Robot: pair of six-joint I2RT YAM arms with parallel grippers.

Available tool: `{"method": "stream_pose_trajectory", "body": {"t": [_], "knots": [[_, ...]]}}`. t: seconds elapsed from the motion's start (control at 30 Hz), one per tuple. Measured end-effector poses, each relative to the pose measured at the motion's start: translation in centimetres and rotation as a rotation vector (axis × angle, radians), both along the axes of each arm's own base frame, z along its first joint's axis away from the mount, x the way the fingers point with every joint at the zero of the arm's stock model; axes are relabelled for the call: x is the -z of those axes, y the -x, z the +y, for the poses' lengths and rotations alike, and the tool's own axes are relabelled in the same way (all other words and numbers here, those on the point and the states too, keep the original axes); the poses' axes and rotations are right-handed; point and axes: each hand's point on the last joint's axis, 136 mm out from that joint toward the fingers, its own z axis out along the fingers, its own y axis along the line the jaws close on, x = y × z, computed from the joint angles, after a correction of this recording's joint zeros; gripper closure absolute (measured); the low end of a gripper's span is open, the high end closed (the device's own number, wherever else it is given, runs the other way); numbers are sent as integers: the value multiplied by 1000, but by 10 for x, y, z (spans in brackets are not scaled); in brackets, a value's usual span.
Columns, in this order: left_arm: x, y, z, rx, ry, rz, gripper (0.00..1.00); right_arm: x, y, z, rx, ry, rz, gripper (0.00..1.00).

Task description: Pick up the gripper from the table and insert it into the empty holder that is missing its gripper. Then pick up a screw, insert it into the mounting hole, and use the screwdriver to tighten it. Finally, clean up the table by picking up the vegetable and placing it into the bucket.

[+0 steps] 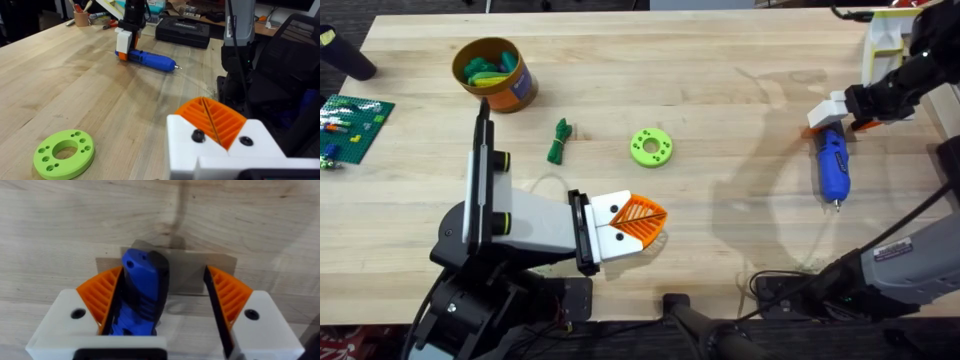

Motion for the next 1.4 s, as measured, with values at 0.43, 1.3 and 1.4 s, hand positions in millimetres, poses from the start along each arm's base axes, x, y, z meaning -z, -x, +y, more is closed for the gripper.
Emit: {"method": "stream_pose_trajectory", "body": {"t": [0.43,1.3,1.4], "knots": [[0,0,0,1,1,-1,989,-2,-6,7,71,-50,-24,37],[0,0,0,1,1,-1,989,0,17,38,190,-28,-81,37],[0,0,0,1,1,-1,989,-1,27,42,205,-36,-60,37]]}}
